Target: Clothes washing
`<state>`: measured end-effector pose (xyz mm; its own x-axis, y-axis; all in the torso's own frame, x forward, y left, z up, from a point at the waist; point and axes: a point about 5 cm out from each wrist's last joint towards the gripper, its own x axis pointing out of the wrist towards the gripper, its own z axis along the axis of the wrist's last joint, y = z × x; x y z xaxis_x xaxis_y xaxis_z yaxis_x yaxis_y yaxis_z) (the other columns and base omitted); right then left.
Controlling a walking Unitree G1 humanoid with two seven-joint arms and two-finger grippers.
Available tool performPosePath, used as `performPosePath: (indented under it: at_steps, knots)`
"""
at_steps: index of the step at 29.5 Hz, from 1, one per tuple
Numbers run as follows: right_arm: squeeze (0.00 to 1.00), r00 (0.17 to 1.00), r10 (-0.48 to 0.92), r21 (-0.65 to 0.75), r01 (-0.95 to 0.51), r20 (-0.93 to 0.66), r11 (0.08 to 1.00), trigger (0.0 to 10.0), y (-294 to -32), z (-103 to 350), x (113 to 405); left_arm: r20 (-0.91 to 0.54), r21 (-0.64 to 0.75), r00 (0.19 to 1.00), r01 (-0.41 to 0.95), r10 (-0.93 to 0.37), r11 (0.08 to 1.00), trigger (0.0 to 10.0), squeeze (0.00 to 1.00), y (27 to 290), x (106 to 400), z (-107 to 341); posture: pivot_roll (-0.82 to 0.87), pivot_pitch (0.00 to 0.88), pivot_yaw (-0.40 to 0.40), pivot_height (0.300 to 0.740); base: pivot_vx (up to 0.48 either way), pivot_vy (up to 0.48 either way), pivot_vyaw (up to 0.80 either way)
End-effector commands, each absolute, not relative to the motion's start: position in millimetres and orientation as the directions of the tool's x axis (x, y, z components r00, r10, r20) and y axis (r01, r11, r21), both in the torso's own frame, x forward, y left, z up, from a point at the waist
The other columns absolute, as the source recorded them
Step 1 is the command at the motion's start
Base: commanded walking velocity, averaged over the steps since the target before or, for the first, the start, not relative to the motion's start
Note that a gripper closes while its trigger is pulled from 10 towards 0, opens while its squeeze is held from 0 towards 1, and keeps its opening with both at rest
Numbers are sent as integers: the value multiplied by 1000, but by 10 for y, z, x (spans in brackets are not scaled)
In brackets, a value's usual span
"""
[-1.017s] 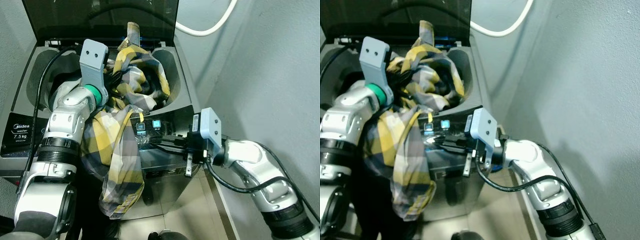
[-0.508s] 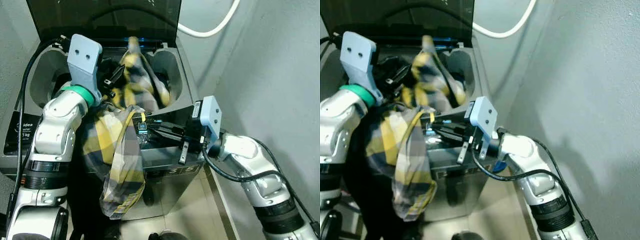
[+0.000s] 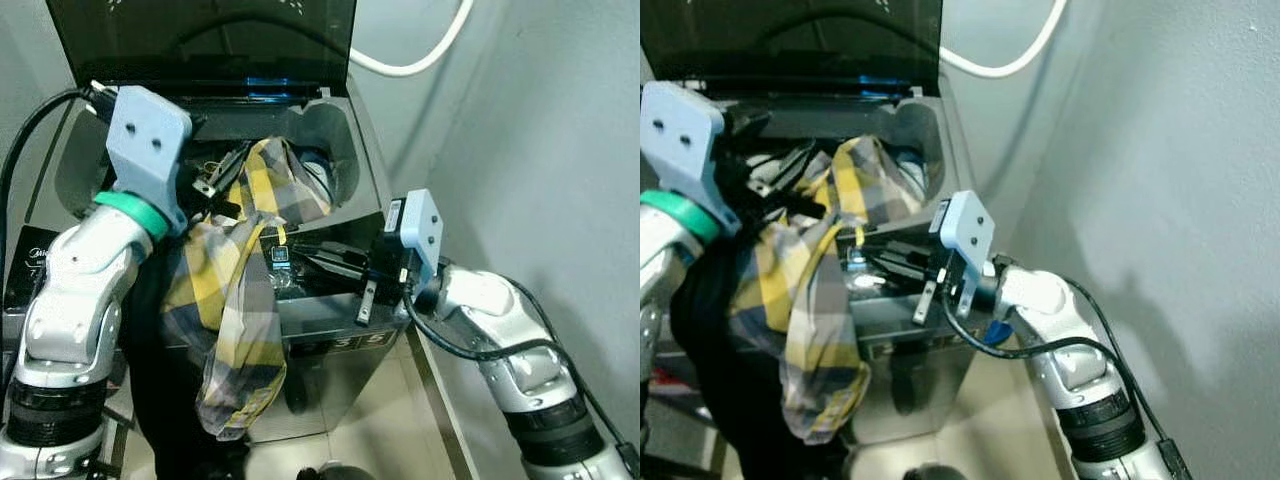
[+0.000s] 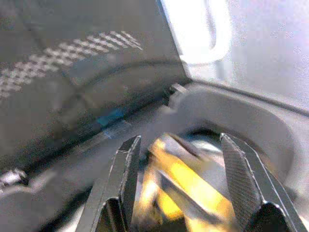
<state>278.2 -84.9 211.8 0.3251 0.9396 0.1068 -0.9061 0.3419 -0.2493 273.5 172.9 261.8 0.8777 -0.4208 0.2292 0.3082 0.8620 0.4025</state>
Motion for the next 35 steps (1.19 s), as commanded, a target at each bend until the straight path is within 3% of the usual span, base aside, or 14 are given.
performPosePath:
  at_steps: [1,7,9,15,18,23,33,34,35]
  knots:
    - [0,325,941,-245,-908,95,339,10000,-859,2097,2781,235,411,888,279,-396,868,10000,0,1738,2603,2595,86,54,-10,728,0,0,0]
    - [0,317,944,-245,-912,94,330,10000,-846,2096,2788,228,368,937,168,-264,915,10000,0,1827,2443,2456,91,58,-10,728,0,0,0]
    - [0,313,945,-243,-913,91,326,10000,-841,2088,2792,195,323,971,70,-139,944,10000,0,1939,2293,2319,96,63,-12,728,0,0,0]
    - [0,310,947,-239,-916,86,322,10000,-837,2072,2796,168,327,985,-33,-24,944,10000,0,2065,2154,2203,99,63,-14,728,0,0,0]
    - [0,307,948,-238,-918,83,318,10000,-829,2064,2806,122,257,992,-73,43,964,10000,0,2126,2086,2088,101,60,-16,728,0,0,0]
    - [0,304,949,-240,-918,82,315,10000,-823,2064,2824,44,138,998,-40,34,990,10000,0,2094,2010,1966,102,53,-15,728,0,0,0]
    - [0,303,949,-242,-918,84,314,10000,-820,2068,2828,-41,49,999,3,-1,999,9961,0,2056,1946,1838,102,50,-14,728,0,0,0]
    - [0,301,950,-242,-918,86,313,10000,-817,2071,2828,-34,53,999,-2,4,999,0,0,2057,1949,1844,101,49,-13,728,0,0,0]
    - [0,301,950,-242,-918,86,313,10000,-817,2071,2828,-34,53,999,-2,4,999,0,0,2057,1949,1844,101,49,-13,728,0,0,0]
